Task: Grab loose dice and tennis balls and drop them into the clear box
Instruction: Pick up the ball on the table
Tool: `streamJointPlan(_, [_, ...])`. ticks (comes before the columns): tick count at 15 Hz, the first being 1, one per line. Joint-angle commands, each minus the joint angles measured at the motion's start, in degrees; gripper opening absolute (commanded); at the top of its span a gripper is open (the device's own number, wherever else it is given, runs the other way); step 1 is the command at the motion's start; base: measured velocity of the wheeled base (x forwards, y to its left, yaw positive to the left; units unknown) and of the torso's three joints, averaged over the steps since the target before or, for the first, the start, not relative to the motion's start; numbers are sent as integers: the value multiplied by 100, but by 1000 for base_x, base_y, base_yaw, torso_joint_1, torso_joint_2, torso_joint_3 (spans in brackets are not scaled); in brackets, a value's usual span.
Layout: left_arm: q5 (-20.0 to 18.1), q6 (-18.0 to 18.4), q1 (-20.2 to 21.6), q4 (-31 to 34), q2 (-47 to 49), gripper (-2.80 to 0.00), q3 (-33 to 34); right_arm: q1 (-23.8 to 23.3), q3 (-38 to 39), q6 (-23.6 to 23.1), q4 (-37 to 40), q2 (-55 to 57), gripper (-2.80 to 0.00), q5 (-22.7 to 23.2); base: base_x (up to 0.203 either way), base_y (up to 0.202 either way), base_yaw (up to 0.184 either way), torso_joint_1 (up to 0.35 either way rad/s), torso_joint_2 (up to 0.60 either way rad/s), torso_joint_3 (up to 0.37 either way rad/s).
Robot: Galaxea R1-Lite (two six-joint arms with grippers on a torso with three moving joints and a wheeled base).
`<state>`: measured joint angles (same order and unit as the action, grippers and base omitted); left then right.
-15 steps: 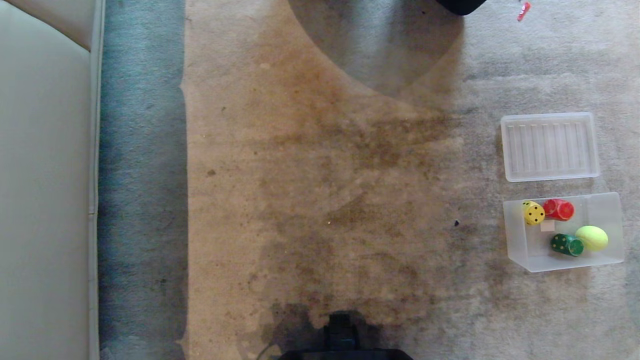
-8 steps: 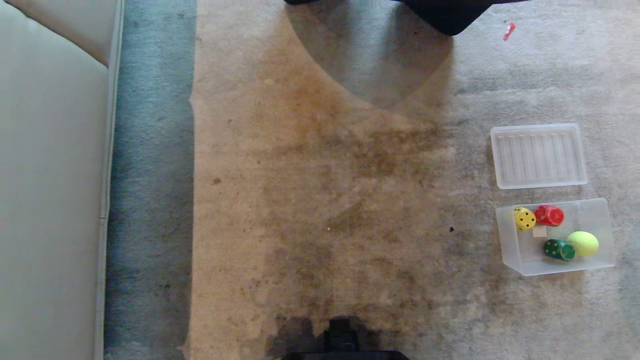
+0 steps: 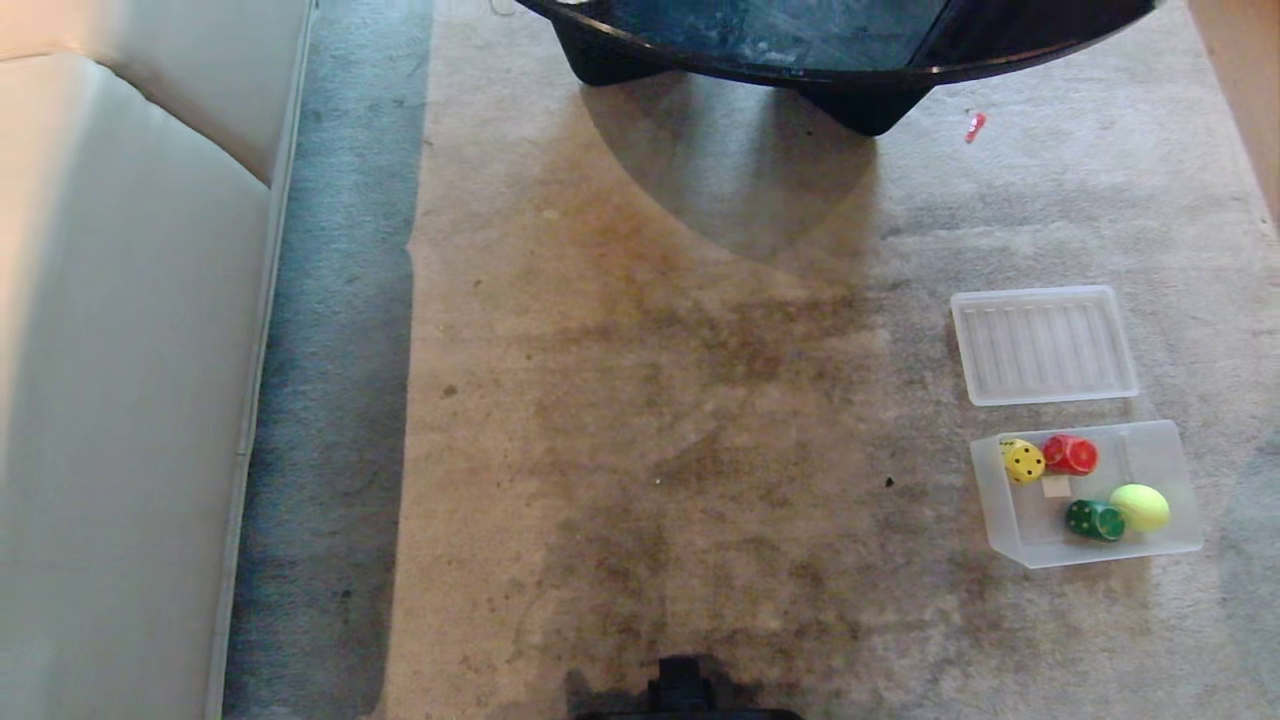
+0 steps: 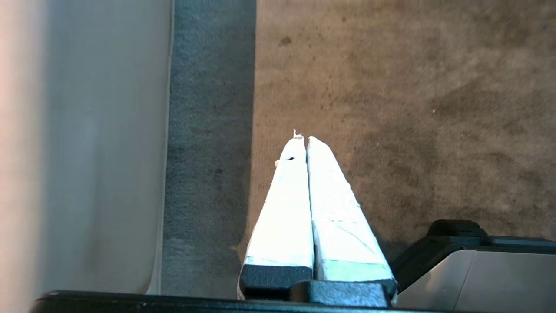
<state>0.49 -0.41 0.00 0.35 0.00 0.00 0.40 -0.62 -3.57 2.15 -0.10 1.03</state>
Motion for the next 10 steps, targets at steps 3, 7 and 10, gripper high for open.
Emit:
streamJointPlan(3, [4,-2,0,0,0,-280,0,4,1,-3,5,10,-280,3,0,0,0,2,1,199])
streamJointPlan(7, [4,-2,0,0,0,-280,0,-5,-3,-3,5,10,-280,3,0,0,0,4,0,204])
streamJointPlan(10, [4,-2,0,0,0,-280,0,-5,-8,-3,-4,10,-280,3,0,0,0,4,2,207])
